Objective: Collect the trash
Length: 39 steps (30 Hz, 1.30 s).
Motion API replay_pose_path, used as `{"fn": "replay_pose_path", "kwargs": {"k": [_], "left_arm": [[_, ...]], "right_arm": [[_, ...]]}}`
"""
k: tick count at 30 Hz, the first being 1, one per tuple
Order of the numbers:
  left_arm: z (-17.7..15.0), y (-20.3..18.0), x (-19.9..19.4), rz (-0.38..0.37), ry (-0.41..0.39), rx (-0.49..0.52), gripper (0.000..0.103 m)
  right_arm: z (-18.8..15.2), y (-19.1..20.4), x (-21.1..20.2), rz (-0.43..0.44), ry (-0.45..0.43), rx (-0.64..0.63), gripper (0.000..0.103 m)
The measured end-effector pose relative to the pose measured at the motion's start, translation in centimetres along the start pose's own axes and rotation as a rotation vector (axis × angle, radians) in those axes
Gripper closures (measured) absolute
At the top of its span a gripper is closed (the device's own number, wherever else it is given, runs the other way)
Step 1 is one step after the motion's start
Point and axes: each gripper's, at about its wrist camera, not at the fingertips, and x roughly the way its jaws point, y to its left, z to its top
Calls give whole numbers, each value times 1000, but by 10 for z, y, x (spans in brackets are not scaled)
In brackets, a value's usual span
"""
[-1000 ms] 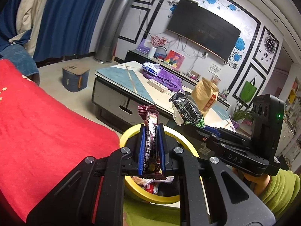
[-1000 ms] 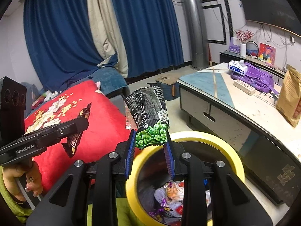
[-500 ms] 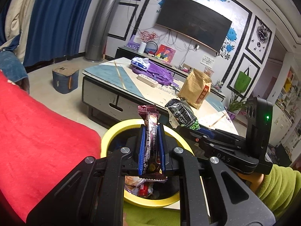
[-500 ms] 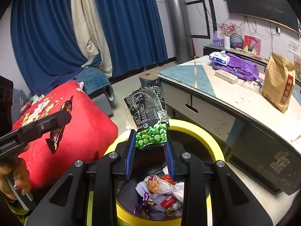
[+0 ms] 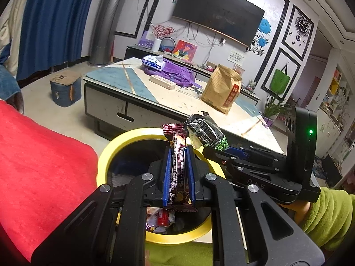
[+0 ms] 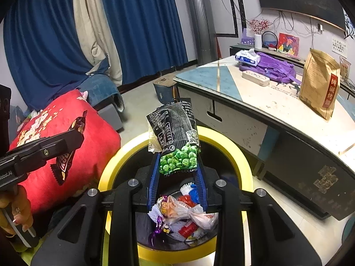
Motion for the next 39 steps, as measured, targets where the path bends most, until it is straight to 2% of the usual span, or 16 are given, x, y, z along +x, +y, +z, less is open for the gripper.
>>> {"fn": "replay_pose_path", "kwargs": {"k": [16,22,25,29,31,34,36,38,39], "left_arm": [[3,4,18,-13,52,-23,94],[8,7,31,-7,71,-33,94],[10,5,31,-10,68,-36,92],[13,8,31,-11,62,-48,75],[13,9,29,-6,55,-58,60],[12,12,27,14,51,-76,46],[12,15,25,20,48,-94,38],[11,18,22,28,45,-113,22],[11,19,21,31,45,-119,20]], "right_arm": [[-4,-8,6,-19,20,27,71],[-4,-10,5,-23,18,34,68],[-4,-11,5,-24,15,33,64],[-4,-12,5,-27,13,35,60],[-4,-14,4,-30,10,40,56],[-3,-16,3,-42,2,46,53],[-2,-17,0,-50,-6,49,45],[-1,-18,-4,-60,-18,52,40],[-1,-18,-5,-66,-23,51,38]]}}
